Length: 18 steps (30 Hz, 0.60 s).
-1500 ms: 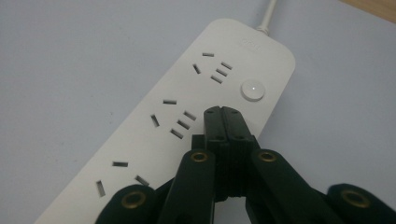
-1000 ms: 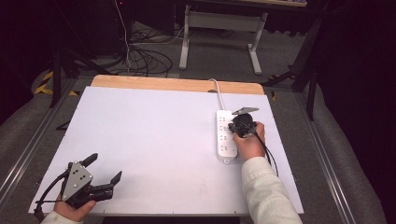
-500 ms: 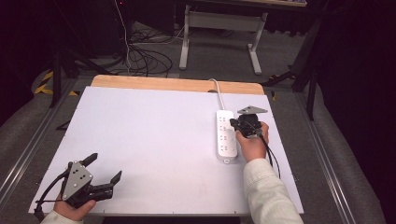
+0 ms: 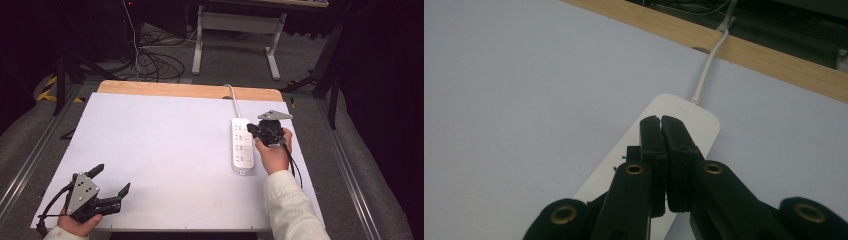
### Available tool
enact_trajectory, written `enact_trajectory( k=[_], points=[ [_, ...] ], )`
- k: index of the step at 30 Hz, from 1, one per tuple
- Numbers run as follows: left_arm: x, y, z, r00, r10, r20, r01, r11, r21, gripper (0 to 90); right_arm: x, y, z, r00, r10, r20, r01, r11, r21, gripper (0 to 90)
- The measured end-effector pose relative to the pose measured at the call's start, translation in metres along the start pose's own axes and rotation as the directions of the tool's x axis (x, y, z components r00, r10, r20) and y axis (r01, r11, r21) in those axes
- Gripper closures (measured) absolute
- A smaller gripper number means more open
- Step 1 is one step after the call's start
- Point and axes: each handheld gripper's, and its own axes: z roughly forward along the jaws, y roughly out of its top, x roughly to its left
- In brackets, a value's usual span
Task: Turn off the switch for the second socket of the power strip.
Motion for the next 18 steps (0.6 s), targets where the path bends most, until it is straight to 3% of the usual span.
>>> enact_trajectory(
  k=[18],
  points=[
    [0.000,0.000,0.001,1.0000,0.000,0.002,0.000,1.0000,0.003,8.8,0.004,0.007,-0.018,0.9997,-0.018,-0.019,0.017,1.000,-0.021,85.9]
  ],
)
